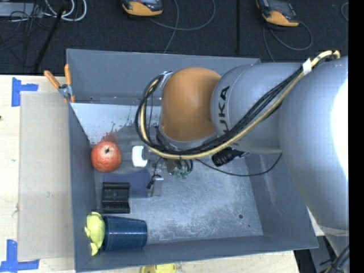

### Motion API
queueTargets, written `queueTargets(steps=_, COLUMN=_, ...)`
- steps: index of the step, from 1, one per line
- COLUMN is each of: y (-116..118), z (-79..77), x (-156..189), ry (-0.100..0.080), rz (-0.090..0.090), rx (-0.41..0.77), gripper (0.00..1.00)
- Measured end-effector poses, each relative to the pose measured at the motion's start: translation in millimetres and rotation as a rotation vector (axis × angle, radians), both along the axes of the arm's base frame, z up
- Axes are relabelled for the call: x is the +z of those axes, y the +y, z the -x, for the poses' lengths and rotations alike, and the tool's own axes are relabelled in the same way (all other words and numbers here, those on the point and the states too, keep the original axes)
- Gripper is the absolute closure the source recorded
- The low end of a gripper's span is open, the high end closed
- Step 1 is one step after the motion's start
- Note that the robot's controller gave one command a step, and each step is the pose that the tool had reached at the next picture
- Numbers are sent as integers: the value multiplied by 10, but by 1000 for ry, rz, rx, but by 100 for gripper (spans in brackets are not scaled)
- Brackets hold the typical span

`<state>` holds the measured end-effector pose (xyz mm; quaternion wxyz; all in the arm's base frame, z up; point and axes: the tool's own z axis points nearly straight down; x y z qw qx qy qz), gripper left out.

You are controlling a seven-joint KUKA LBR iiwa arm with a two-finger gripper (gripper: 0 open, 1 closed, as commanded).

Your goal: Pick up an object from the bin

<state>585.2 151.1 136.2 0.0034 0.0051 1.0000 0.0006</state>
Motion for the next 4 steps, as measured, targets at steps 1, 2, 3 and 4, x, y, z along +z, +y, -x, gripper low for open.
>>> queueTargets(steps=1, y=321, z=99, x=-232, ry=15, rz=4, rx=76, gripper=0)
queueTargets(steps=2, y=406, z=94, x=-147, ry=5, rz=1, rx=80, gripper=0)
queueTargets(steps=3, y=484, z=159, x=-652, ry=3, rz=0, rx=27, gripper=100)
queueTargets(steps=4, y=483, z=159, x=-652, ry=3, rz=0, rx=26, gripper=100)
